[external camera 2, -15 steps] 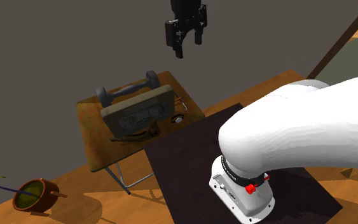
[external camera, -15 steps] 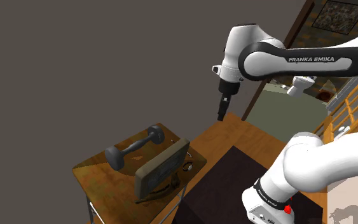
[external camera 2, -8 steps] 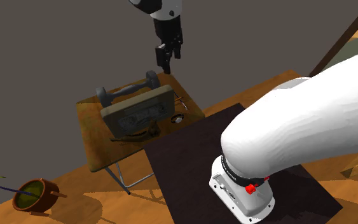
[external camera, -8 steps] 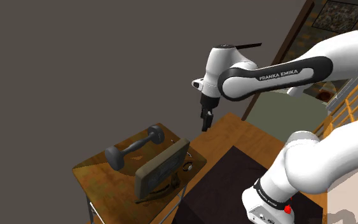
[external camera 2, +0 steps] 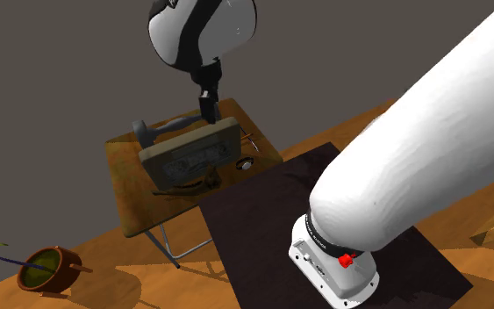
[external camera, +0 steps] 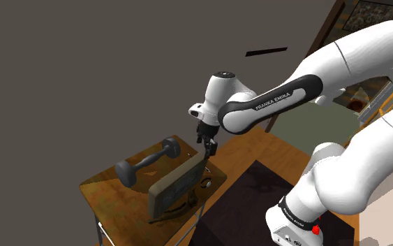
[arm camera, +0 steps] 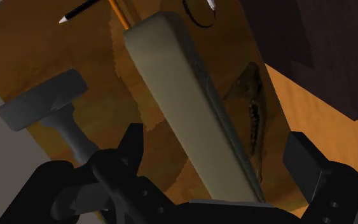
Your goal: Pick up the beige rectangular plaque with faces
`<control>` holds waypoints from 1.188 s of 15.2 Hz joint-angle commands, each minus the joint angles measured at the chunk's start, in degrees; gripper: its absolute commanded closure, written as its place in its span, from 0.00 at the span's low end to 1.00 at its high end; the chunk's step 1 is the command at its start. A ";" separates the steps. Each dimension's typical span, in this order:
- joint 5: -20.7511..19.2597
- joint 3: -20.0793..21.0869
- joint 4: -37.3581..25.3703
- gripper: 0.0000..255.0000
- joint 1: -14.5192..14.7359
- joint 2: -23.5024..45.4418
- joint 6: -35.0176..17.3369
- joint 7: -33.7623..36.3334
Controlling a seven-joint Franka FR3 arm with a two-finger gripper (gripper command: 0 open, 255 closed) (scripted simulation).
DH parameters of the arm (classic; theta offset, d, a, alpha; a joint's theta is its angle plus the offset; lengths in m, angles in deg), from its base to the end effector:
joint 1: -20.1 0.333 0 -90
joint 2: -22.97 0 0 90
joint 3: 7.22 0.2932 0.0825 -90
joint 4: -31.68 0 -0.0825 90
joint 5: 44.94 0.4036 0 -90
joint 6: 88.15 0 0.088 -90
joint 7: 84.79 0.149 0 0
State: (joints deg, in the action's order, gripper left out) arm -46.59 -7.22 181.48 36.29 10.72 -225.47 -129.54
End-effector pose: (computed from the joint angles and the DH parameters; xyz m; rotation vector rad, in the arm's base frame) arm 0.4220 0.1214 0.2456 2.6753 1.6124 -0.0136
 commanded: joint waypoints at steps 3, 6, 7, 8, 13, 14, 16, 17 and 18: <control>1.71 0.42 -1.10 0.00 2.72 7.52 -8.18 -9.00; 3.42 1.53 -2.17 0.00 4.54 13.11 -13.79 -15.53; 4.03 2.08 -2.59 0.00 5.00 14.94 -15.57 -17.74; 4.29 2.40 -2.78 0.00 5.15 15.78 -16.37 -18.75; 4.27 2.51 -2.74 0.00 5.07 19.93 -20.56 -18.81; 4.26 2.51 -2.77 0.00 5.06 20.78 -21.38 -18.83; 4.25 2.51 -2.84 0.00 5.07 22.14 -22.68 -18.85; 4.25 2.51 -2.85 0.00 5.07 22.15 -22.67 -18.85; 4.27 2.49 -2.82 1.00 5.01 22.27 -22.83 -18.95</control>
State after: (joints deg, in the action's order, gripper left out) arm -42.33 -4.73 178.64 41.32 32.82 -248.08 -148.45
